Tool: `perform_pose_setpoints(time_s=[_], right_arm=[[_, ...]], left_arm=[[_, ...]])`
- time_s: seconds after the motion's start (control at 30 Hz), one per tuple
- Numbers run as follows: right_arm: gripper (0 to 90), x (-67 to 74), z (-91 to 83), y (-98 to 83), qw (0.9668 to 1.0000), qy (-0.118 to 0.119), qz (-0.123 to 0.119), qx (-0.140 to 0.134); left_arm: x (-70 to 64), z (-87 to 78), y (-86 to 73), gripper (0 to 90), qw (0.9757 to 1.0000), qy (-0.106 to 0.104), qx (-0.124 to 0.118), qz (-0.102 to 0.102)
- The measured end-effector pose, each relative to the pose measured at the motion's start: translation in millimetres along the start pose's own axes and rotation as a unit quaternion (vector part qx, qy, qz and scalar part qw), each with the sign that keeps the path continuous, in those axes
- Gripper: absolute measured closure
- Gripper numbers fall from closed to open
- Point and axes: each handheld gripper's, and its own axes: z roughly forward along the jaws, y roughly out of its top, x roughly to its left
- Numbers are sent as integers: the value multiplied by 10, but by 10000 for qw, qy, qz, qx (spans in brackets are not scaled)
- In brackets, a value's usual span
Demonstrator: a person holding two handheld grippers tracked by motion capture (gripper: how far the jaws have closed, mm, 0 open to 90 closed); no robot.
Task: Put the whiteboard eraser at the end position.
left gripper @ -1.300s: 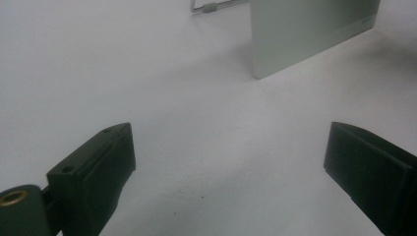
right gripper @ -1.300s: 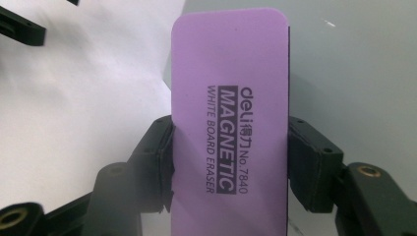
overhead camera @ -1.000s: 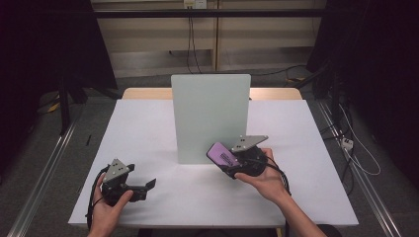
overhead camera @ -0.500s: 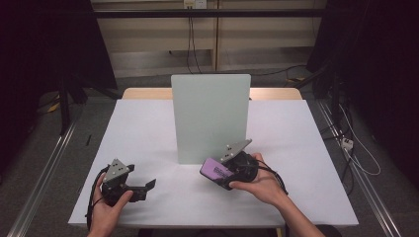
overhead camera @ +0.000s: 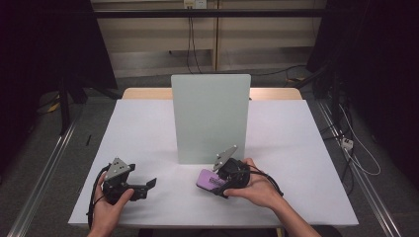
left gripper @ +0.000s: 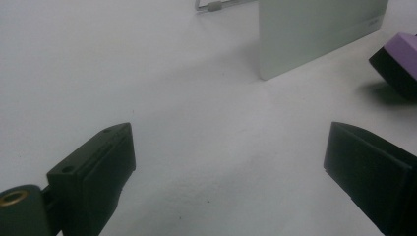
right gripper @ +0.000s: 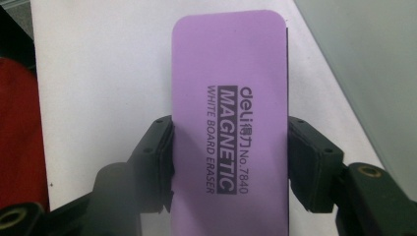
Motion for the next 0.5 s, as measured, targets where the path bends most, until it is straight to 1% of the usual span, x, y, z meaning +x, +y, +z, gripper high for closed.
perform_pose_setpoints(time_s=[0.1,0.23,0.27,0.33,0.5], right_arm=[[414,-5,15,-3,10000,28,65,6],[413,-9,50,-4,10000,23,85,2],[413,-10,56,-3,9999,13,124,19],[412,-15,71,-5,9999,-9,128,9],[412,-6,102,-7,9998,-58,169,20]], left_arm=[[-6,-7,-3,54,10000,49,-5,-13],[17,-12,-9,54,9998,112,-44,-127],[23,-12,-11,54,9998,112,-30,-135],[25,-13,-14,54,9998,116,-6,-157],[18,-8,-14,54,9999,73,-16,-133]])
